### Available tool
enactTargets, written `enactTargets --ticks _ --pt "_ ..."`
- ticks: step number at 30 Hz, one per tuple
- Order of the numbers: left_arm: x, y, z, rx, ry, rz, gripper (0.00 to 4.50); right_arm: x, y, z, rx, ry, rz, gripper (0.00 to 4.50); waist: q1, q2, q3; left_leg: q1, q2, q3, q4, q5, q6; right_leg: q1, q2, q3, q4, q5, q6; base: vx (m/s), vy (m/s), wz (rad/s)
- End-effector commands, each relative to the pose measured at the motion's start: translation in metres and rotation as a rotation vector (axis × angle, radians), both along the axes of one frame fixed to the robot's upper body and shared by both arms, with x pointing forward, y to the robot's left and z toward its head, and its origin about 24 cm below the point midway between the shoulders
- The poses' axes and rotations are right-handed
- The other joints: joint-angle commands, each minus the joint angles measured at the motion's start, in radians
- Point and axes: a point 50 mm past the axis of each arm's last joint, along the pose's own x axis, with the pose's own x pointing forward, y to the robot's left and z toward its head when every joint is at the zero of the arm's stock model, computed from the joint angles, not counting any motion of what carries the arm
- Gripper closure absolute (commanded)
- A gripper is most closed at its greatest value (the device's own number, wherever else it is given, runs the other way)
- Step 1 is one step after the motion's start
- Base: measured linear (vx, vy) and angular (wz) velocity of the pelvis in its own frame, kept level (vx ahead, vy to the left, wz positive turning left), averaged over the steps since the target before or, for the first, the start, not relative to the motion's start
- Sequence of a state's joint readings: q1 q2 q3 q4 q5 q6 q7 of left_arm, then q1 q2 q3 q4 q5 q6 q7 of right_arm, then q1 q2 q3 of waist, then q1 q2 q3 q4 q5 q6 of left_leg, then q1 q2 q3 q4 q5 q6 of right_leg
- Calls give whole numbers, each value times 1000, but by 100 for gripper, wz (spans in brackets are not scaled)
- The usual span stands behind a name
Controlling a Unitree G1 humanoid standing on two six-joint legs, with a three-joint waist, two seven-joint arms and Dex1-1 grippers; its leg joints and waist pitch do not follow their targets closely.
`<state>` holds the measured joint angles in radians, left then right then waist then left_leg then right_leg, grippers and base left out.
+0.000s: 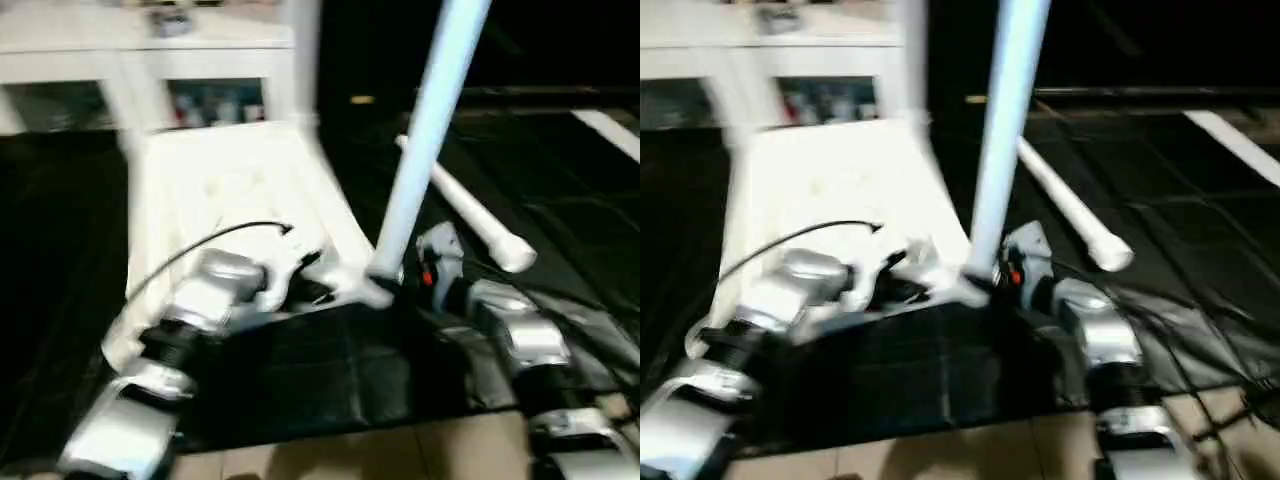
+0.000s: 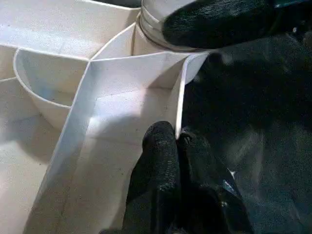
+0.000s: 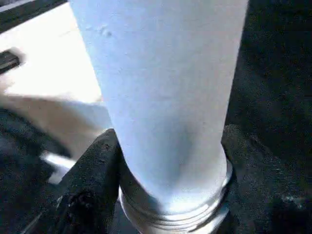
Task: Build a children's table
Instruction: Rotate leg to tighten
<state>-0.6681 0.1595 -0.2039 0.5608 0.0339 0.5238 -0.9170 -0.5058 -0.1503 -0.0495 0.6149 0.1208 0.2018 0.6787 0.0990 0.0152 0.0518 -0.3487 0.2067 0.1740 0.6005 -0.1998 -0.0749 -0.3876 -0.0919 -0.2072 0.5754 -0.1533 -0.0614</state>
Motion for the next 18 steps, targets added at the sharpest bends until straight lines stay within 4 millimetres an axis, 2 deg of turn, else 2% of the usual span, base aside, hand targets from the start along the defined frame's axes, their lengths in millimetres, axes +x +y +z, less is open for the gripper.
enactTargets --ticks 1,2,3,5,7,10,12,13,15,16,17,18 --pt "5 -35 34 -112 -132 13 450 -8 61 -7 81 51 124 180 7 -2 -79 -4 28 -17 -58 -135 51 63 -86 66 -99 -401 2 0 0 0" --pt "6 -37 35 -82 -156 20 450 -5 61 -7 61 34 78 180 4 2 -80 -4 34 -20 -61 -126 51 61 -87 68 -94 -374 -11 0 0 0" --pt "5 -37 35 -55 -174 13 450 -3 62 -6 51 19 60 180 1 3 -82 -6 32 -20 -60 -116 57 63 -86 70 -90 -347 -18 0 0 0" --pt "5 -35 35 -23 -187 3 450 -3 61 -4 31 -4 50 180 -1 2 -84 -8 37 -21 -59 -95 70 63 -86 77 -77 -287 -38 0 0 0" --pt "5 -33 33 -3 -195 -11 450 -4 59 -6 17 -12 40 124 -1 3 -86 -8 40 -21 -58 -81 83 61 -86 81 -68 -236 -63 0 0 0" --pt "3 -30 32 7 -197 -26 450 -6 53 -9 -1 -18 24 101 0 1 -82 -8 37 -18 -60 -107 87 62 -88 81 -71 -249 -74 0 0 0" --pt "0 -29 32 8 -202 -43 450 -6 47 -10 -31 -50 17 75 1 5 -81 -5 42 -19 -61 -120 78 60 -89 82 -72 -263 -75 0 0 0" --pt "0 -29 32 8 -202 -43 450 -6 47 -10 -31 -50 17 66 1 5 -81 -5 42 -19 -61 -120 78 60 -89 82 -72 -263 -75 0 0 0" --pt "-5 -30 31 18 -213 -81 450 -7 31 -10 -24 -67 -28 54 0 6 -81 -5 43 -19 -62 -119 79 61 -89 85 -70 -239 -83 0 0 0" --pt "-5 -30 31 18 -213 -81 450 -7 31 -10 -24 -67 -28 42 1 6 -81 -5 44 -19 -61 -119 80 60 -89 86 -69 -237 -85 0 0 0" --pt "-6 -30 31 24 -223 -96 450 -8 21 -6 -26 -113 -35 31 -1 -6 -82 -6 42 -17 -61 -115 82 61 -87 87 -68 -232 -84 0 0 0" --pt "-6 -30 31 24 -223 -96 450 -8 21 -6 -26 -113 -35 24 4 0 -81 -4 43 -17 -61 -112 85 61 -90 88 -67 -237 -86 0 0 0"
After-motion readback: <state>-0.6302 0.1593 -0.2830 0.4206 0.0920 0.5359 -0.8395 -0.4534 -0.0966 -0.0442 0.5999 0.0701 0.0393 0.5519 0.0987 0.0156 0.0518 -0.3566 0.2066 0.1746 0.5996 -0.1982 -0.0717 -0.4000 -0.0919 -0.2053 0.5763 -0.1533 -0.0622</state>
